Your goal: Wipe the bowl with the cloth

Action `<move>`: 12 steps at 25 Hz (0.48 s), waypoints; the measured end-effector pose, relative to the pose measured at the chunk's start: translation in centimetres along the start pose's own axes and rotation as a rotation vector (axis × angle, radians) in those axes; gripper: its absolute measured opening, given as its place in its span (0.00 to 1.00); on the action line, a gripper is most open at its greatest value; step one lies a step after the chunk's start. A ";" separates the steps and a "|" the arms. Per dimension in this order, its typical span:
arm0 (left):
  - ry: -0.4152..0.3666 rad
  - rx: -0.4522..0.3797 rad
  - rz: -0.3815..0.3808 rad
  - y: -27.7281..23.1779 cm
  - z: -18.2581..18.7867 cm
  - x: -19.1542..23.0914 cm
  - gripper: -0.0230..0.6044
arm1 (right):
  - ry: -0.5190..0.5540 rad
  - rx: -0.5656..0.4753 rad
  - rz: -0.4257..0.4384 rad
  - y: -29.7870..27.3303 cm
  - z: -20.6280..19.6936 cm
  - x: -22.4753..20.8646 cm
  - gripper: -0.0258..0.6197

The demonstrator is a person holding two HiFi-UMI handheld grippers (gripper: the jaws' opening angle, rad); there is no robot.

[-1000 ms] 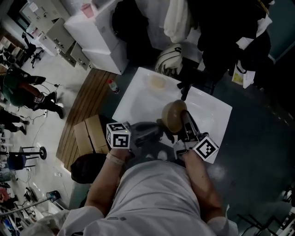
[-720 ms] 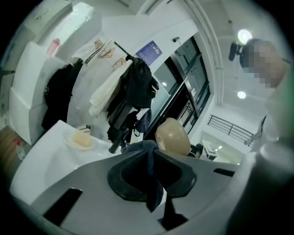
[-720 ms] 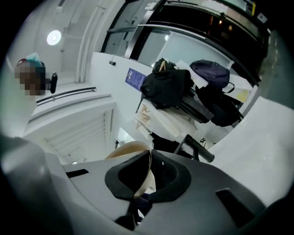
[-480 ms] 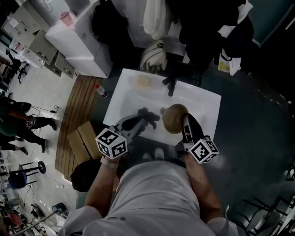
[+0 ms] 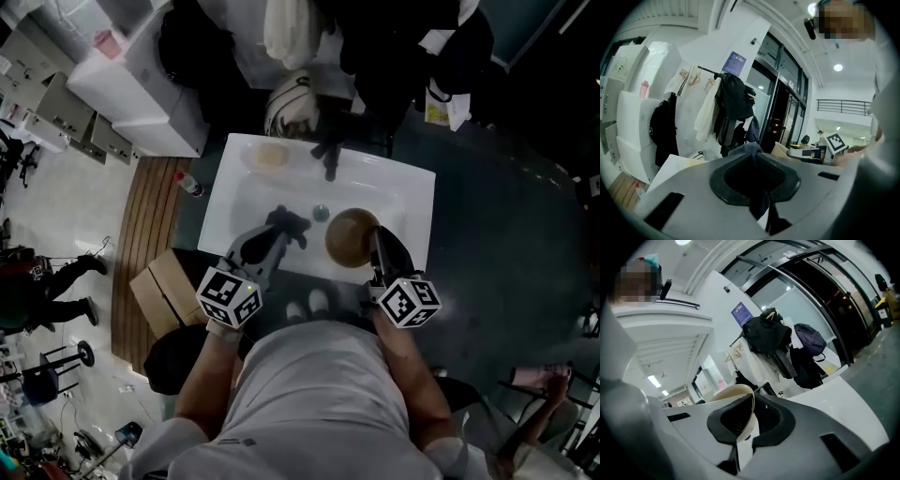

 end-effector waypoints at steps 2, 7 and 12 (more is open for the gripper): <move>-0.006 0.007 -0.003 0.0 -0.3 -0.2 0.11 | 0.044 0.009 -0.020 0.2 -0.1 0.1 0.09; -0.003 0.005 0.011 0.2 -0.5 0.1 0.11 | 0.134 0.026 -0.046 0.2 -0.3 0.5 0.09; 0.020 -0.012 0.046 0.6 -0.6 1.0 0.11 | 0.196 0.032 -0.038 0.1 -0.5 1.2 0.09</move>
Point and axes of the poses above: the fingertips, and each gripper's own axes: y backward along the fingers, x to its left, z out of its top, the point moved 4 cm from there along y, backward along the fingers, and after that the axes turned 12 degrees about -y, right-handed, at the moved point
